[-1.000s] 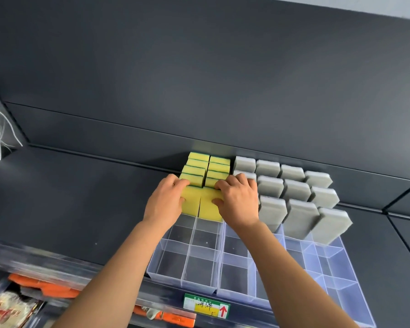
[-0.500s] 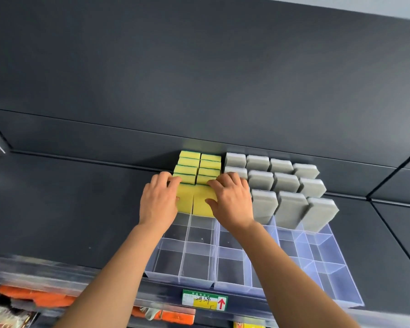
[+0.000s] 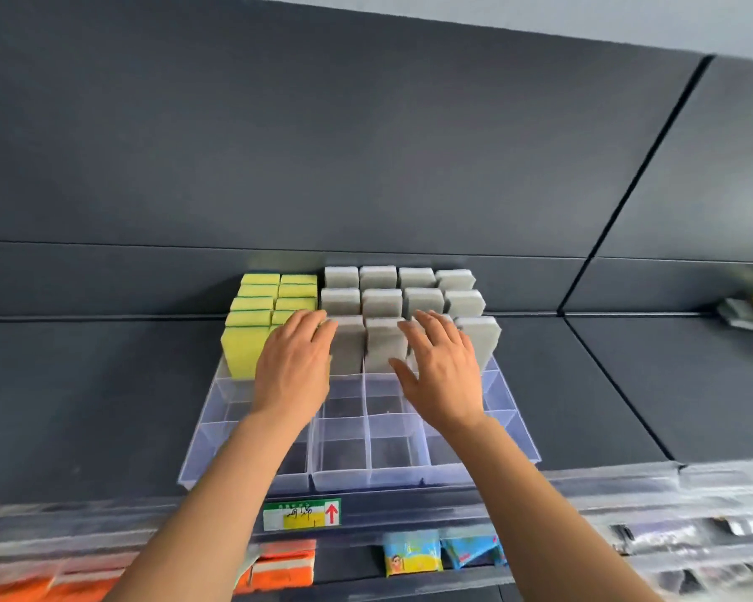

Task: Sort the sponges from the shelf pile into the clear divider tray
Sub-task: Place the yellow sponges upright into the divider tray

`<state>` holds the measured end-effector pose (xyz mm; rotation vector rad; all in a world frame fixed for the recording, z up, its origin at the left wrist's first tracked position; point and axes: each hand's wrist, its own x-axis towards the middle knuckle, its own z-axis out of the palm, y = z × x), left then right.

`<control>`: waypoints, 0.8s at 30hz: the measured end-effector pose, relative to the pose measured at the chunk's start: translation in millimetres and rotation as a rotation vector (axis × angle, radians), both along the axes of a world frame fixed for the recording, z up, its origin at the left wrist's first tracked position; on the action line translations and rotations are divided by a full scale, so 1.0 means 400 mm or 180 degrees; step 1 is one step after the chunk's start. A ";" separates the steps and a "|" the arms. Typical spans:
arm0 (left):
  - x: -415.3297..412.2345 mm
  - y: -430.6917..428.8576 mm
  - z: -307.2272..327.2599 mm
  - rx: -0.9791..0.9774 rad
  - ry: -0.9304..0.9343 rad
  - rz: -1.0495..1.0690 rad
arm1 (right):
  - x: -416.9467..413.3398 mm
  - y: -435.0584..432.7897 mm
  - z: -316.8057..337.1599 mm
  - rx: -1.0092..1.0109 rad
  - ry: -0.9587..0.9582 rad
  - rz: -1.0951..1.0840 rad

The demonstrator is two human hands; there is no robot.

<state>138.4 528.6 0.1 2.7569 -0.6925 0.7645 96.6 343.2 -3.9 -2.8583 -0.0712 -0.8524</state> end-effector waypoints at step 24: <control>-0.374 -0.812 -0.035 0.0132 0.0109 -0.1317 | -0.544 -0.751 -0.028 0.0119 0.0881 -0.1178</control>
